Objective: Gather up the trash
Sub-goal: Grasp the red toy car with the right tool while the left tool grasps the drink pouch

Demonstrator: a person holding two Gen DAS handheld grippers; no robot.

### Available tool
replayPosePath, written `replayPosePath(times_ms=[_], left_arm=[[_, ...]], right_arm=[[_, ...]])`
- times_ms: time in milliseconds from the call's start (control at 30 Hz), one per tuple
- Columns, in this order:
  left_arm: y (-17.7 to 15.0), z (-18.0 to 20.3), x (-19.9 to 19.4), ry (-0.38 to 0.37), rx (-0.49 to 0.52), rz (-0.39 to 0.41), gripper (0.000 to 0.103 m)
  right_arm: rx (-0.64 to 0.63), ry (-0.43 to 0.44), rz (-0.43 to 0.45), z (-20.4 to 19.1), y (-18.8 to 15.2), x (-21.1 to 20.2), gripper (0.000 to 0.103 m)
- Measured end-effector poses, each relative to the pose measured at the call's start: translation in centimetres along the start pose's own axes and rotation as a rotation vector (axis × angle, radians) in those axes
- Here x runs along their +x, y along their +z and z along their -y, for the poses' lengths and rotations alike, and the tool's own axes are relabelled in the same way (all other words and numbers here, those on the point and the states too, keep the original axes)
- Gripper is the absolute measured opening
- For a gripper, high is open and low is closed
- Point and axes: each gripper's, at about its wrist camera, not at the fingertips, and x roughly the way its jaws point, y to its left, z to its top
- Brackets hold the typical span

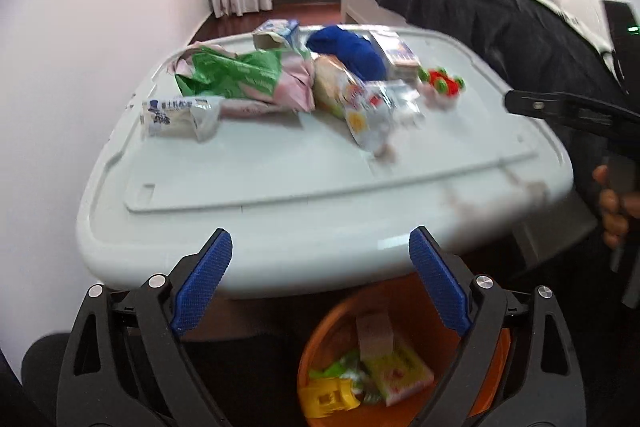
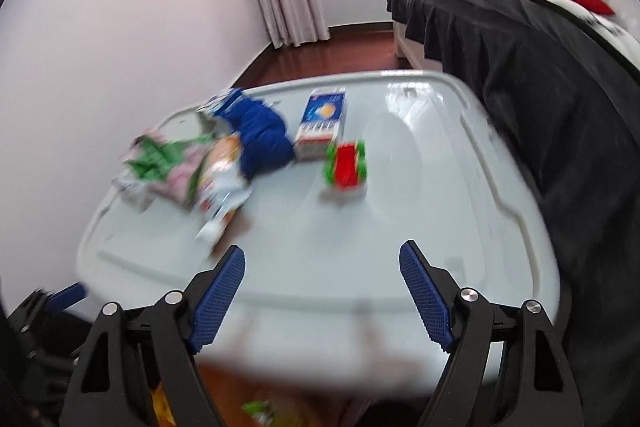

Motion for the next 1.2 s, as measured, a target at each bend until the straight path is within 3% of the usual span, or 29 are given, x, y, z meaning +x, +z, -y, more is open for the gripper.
replayPosePath(times_ms=[233,467,600,633,833,1000,1200], left_arm=[[-0.5,-2.0,2.3,-0.016,-0.13,-0.052,0.088],[-0.6,-2.7,2.9,-0.048,-0.176,-0.062,0.088],[-0.6,-2.7,3.0,-0.046,-0.177,-0.067,0.088],[-0.7,-2.7,3.0,-0.045,-0.175,-0.068,0.088],[-0.6,-2.5,2.9,-0.048,-0.172,-0.056,0.088],[0.0,-2.1,2.7,-0.074,-0.187,-0.067,0.088],[4.7,-0.2,2.4,-0.17,-0.239,-0.072,0.088]], right_arm=[[-0.037,-0.074,-0.046,0.0,3.6,6.9,0.078],[-0.031,-0.093,-0.108,0.3,5.3,12.0,0.073],[-0.056,-0.114,-0.151,0.1,5.2,13.7,0.046],[-0.071,-0.145,-0.143,0.0,5.2,13.6,0.038],[-0.06,-0.1,-0.133,0.2,5.0,12.1,0.037],[-0.006,-0.012,-0.036,0.4,5.2,6.1,0.037],[0.007,0.04,0.089,1.7,3.0,-1.0,0.038]])
